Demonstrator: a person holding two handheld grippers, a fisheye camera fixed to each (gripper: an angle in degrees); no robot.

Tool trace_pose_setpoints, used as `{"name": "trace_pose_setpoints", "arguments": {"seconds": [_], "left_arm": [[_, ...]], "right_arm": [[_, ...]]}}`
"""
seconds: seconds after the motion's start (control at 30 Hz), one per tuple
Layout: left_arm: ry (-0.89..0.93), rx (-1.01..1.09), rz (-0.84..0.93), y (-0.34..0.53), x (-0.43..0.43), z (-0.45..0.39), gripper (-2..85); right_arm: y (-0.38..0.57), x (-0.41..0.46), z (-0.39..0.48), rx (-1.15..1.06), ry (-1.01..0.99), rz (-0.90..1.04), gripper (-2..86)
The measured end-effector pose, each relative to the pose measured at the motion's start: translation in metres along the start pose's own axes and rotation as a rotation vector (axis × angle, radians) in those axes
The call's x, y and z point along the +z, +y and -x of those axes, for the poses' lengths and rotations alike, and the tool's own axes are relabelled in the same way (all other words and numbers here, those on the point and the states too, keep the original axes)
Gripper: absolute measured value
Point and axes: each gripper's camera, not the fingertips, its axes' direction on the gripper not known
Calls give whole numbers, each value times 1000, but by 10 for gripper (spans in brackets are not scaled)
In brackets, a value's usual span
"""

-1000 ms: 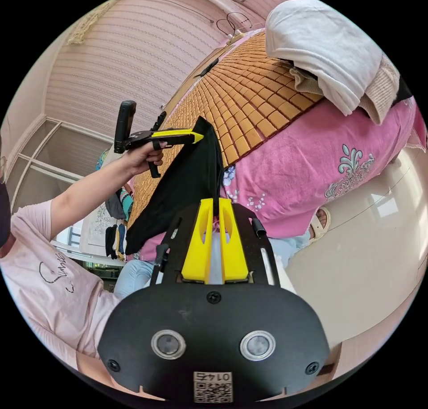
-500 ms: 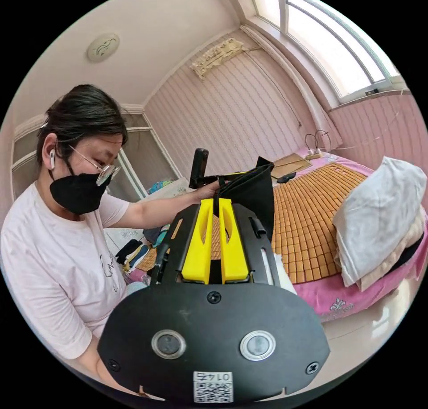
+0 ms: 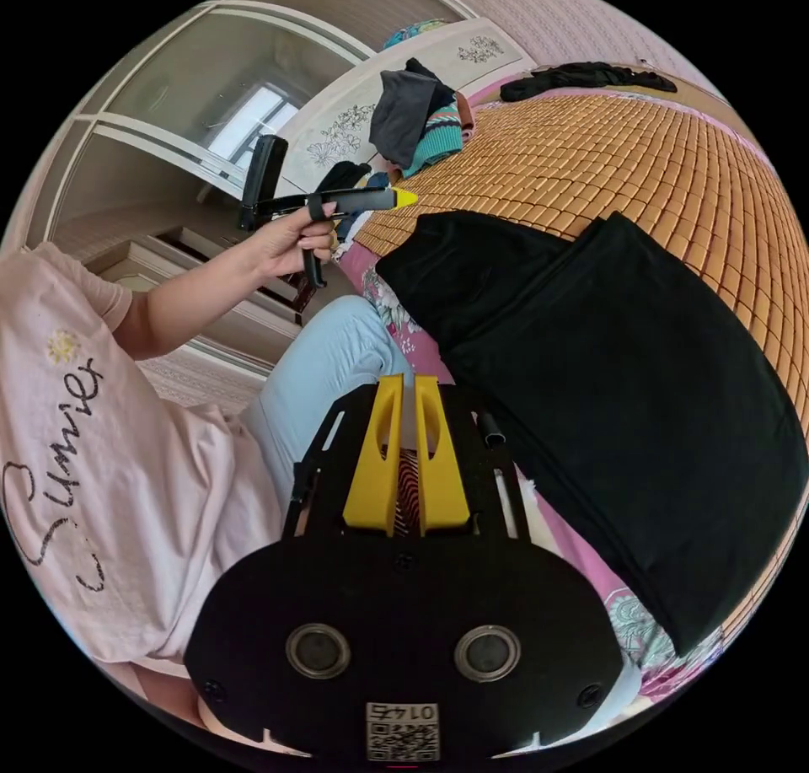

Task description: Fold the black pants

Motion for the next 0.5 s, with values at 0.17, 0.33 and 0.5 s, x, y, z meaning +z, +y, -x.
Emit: {"name": "trace_pose_setpoints", "arguments": {"seconds": [0.17, 0.33, 0.5], "left_arm": [[107, 74, 18, 31, 12, -58, 55], [112, 246, 94, 28, 46, -121, 102], [108, 193, 183, 33, 59, -111, 62]], "right_arm": [[-61, -12, -13, 20, 151, 8, 13], [-142, -11, -40, 22, 414, 18, 30], [-211, 16, -70, 33, 521, 100, 51]]}}
